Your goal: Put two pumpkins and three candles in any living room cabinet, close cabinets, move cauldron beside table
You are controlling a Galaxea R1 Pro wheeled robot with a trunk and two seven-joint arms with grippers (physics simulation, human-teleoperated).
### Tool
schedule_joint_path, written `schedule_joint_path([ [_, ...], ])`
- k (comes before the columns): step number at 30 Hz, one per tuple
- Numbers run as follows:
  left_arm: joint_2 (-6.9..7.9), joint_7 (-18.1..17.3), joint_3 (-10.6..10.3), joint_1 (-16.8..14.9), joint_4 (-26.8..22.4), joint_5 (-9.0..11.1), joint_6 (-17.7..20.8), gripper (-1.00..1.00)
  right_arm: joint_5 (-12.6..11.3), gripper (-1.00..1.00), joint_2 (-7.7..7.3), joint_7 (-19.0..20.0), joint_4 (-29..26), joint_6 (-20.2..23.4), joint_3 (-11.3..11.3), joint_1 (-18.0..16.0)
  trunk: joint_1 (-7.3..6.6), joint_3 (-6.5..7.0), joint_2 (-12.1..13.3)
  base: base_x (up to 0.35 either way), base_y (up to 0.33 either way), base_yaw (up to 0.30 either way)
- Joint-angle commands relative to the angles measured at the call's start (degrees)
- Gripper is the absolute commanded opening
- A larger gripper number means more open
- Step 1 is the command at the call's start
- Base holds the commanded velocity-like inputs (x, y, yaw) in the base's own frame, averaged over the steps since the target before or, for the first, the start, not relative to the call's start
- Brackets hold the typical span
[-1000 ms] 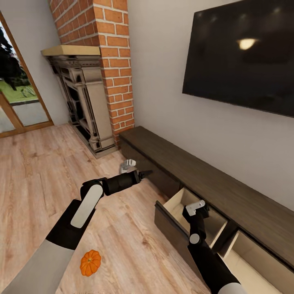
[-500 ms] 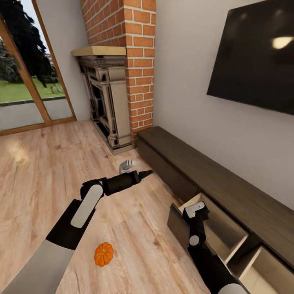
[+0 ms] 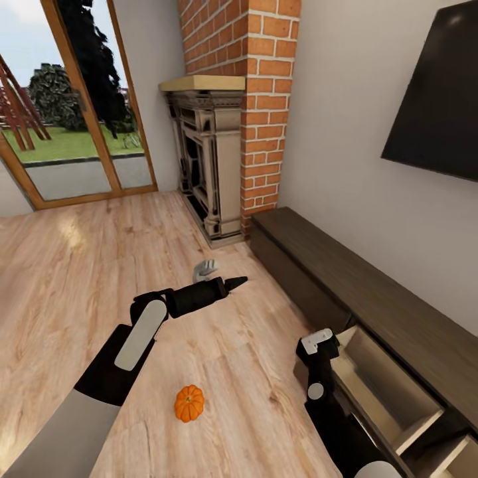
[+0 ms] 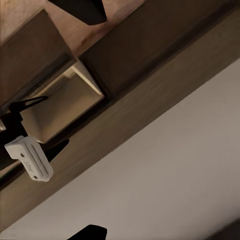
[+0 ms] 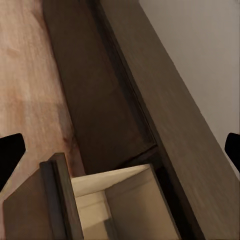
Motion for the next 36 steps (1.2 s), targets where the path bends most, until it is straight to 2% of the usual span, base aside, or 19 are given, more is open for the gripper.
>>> schedule_joint_path([
  [1, 0.04, 0.0, 0.21, 0.0, 0.05, 0.0, 0.0, 1.0, 0.0, 1.0, 0.0, 0.0, -0.01, 0.0, 0.0, 0.0, 0.0, 0.0, 0.0, 0.0, 0.0, 0.29],
  [7, 1.39, 0.09, 1.1, 0.19, 0.33, 0.0, 0.06, 1.0, 0.0, 1.0, 0.07, 0.07, 0.56, 0.0, 0.05, 0.0, 0.0, 0.0, 0.0, 0.0, 0.0, 0.29],
  [8, 2.04, 0.3, 1.11, 0.3, 0.41, 0.0, 0.07, 1.0, -0.05, 1.0, 0.11, 0.1, 0.95, -0.03, 0.07, 0.0, 0.0, 0.0, 0.0, 0.0, 0.0, 0.29],
  [9, 4.06, 1.99, 1.01, 0.51, 1.76, 0.0, 0.07, 1.0, -0.83, 1.0, 0.93, 0.15, 2.66, -0.07, 0.11, 0.0, 0.0, 0.0, 0.0, 0.0, 0.0, 0.29],
  [10, 4.6, 3.49, 0.97, 0.55, 3.71, -0.03, 0.04, 1.0, -1.32, 1.0, 1.26, 0.16, 3.52, -0.08, 0.14, 0.0, 0.0, 0.0, 0.0, 0.0, 0.0, 0.29],
  [11, 5.22, 6.75, 0.93, 0.59, 9.06, -0.08, -0.02, 1.0, -1.89, 1.0, 1.71, 0.21, 4.91, -0.08, 0.21, 0.0, 0.0, 0.0, 0.0, 0.0, 0.0, 0.29],
  [12, 5.72, 10.51, 1.0, 0.61, 17.2, -0.58, -0.11, 1.0, -2.17, 1.0, 2.19, 0.31, 6.55, -0.15, 0.34, 0.0, 0.0, -0.02, 0.0, 0.0, 0.0, 0.29],
  [14, 6.02, 12.37, 1.03, 0.61, 22.85, -3.3, -0.14, 1.0, -2.27, 1.0, 2.4, 2.26, 8.83, -0.18, 0.43, 0.0, 0.0, -0.06, 0.0, 0.0, 0.0, 0.29],
  [15, 6.05, 12.85, 1.0, 0.61, 24.74, -5.27, -0.19, 1.0, -2.31, 1.0, 2.46, 4.13, 10.16, -0.33, 0.48, 0.0, 0.0, -0.09, 0.0, 0.0, 0.0, 0.289],
  [16, 6.06, 13.04, 0.97, 0.61, 25.52, -6.35, -0.22, 1.0, -2.34, 1.0, 2.47, 5.16, 10.75, -0.45, 0.47, 0.0, 0.0, -0.11, 0.0, 0.0, 0.0, 0.289],
  [19, 5.73, 13.55, 0.86, 1.14, 30.57, -13.13, -0.59, 1.0, -2.86, 1.0, 2.24, 10.47, 12.9, -1.51, 0.02, 0.0, 0.0, -0.18, 0.0, 0.0, 0.0, 0.289],
  [20, 5.39, 13.61, 0.84, 1.3, 32.88, -14.77, -0.81, 1.0, -3.5, 1.0, 2.16, 11.48, 13.3, -1.72, -0.13, 0.0, 0.0, -0.2, 0.0, 0.0, 0.0, 0.289],
  [21, 4.57, 13.62, 0.83, 1.47, 38.12, -16.51, -3.03, 1.0, -6.41, 1.0, 2.11, 12.57, 15.0, -2.02, -0.19, 0.0, 0.0, -0.23, 0.0, 0.0, 0.0, 0.289],
  [23, 4.16, 13.65, 0.82, 1.53, 42.21, -17.19, -7.77, 1.0, -9.38, 1.0, 2.12, 13.03, 17.73, -2.43, -0.04, 0.0, 0.0, -0.28, 0.0, 0.0, 0.0, 0.289],
  [25, 4.01, 13.6, 0.82, 1.56, 44.95, -17.43, -12.19, 1.0, -10.8, 1.0, 2.17, 13.23, 19.6, -3.69, 0.07, 0.0, 0.0, -0.34, 0.0, 0.0, 0.0, 0.256],
  [31, 3.36, 13.54, 0.92, 1.58, 50.67, -17.31, -19.39, 1.0, -11.49, 1.0, 1.94, 13.4, 21.02, -8.09, 0.14, 0.0, 0.0, -0.38, 0.0, 0.0, 0.0, 0.059],
  [34, 2.37, 13.53, 0.95, 1.58, 53.32, -17.38, -21.25, 1.0, -11.47, 1.0, 2.0, 13.37, 21.12, -8.3, 0.21, 0.0, 0.0, -0.38, 0.0, 0.0, 0.0, 0.003],
  [36, 2.27, 13.52, 0.98, 1.58, 53.97, -17.38, -21.77, 1.0, -11.49, 1.0, 1.96, 13.38, 21.2, -8.45, 0.19, 0.0, 0.0, -0.38, 0.0, 0.0, 0.0, 0.0],
])
